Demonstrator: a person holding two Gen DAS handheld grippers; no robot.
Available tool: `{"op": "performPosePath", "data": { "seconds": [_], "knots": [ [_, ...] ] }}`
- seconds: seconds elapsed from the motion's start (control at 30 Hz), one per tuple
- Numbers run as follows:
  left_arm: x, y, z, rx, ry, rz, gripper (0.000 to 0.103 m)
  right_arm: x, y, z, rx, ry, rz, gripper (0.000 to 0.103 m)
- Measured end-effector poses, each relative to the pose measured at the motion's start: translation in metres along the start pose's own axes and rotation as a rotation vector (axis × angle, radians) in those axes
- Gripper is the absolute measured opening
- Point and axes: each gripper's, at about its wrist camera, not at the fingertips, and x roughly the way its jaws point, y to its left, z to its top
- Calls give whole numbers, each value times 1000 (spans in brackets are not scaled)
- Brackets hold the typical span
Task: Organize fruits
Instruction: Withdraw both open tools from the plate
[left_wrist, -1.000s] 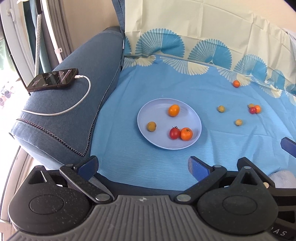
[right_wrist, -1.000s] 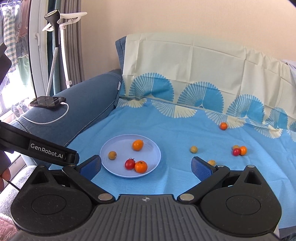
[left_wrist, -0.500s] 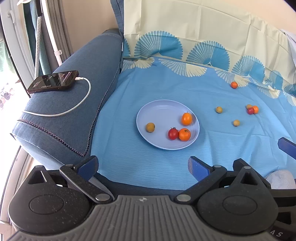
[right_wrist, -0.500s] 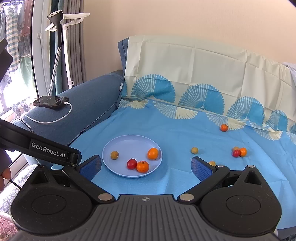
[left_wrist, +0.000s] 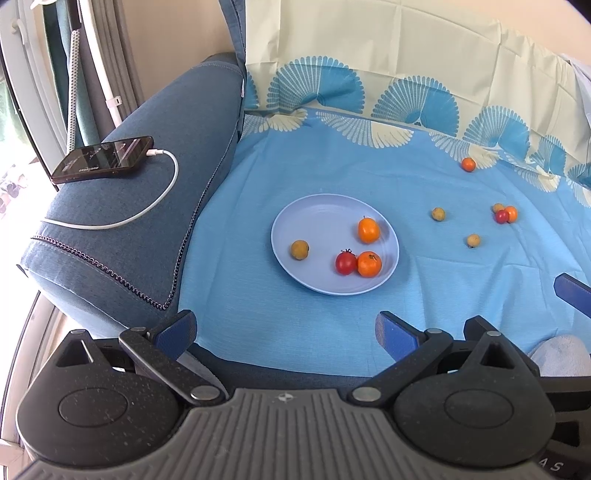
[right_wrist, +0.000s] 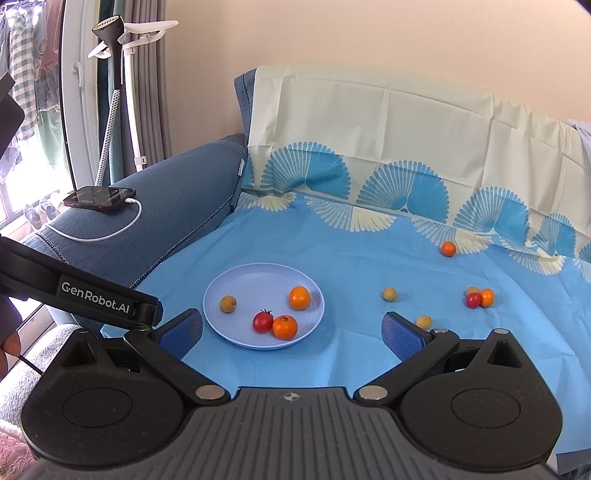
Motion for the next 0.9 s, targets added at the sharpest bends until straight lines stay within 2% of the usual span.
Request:
{"op": "performPosePath", "data": {
  "seconds": [0.9],
  "knots": [
    [17, -1, 5, 12, 38, 1, 103, 16, -5, -4, 16, 32, 2, 102]
  ]
}}
